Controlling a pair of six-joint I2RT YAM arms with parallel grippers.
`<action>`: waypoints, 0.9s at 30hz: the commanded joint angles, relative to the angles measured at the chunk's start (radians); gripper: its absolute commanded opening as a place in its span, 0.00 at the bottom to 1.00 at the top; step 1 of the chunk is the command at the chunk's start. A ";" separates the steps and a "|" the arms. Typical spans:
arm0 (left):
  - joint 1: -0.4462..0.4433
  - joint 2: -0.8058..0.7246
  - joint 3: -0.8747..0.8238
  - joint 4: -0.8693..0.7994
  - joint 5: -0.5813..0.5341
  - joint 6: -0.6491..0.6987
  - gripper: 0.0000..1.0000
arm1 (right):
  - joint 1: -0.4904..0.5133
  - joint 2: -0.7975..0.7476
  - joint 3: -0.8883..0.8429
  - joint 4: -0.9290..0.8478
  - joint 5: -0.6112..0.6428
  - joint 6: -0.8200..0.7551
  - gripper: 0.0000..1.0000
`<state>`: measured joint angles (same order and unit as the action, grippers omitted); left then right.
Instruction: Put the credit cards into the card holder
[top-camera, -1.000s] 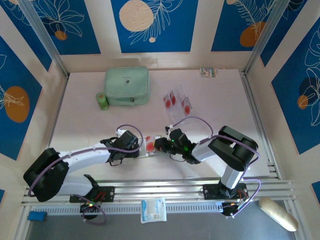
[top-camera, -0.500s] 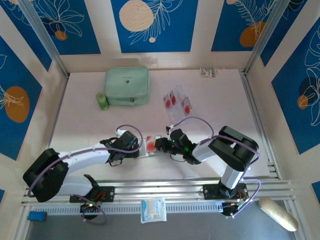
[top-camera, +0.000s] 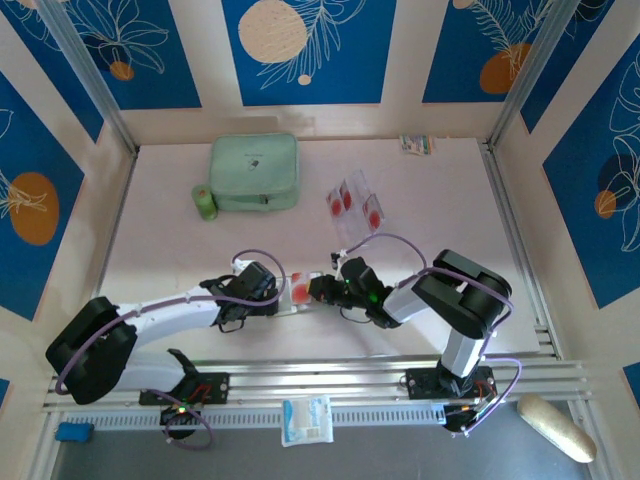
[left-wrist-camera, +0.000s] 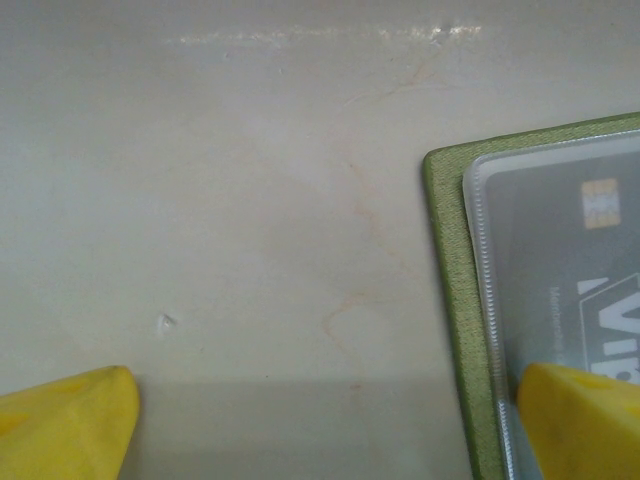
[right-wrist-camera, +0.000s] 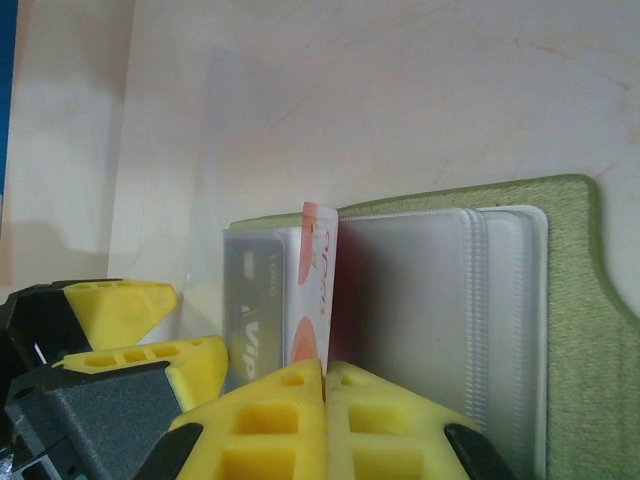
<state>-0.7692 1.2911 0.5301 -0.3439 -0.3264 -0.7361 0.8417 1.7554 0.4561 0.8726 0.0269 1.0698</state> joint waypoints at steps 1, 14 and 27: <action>0.010 -0.002 -0.025 -0.035 -0.009 -0.011 0.97 | 0.006 0.024 0.006 -0.008 -0.038 -0.022 0.00; 0.010 -0.001 -0.027 -0.033 -0.008 -0.012 0.97 | 0.007 0.040 0.000 0.021 -0.087 0.004 0.00; 0.011 -0.072 0.025 -0.068 0.007 -0.016 0.97 | 0.000 0.053 -0.025 0.085 -0.059 0.046 0.00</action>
<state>-0.7681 1.2461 0.5297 -0.3748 -0.3290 -0.7361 0.8360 1.7863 0.4534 0.9401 -0.0246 1.1088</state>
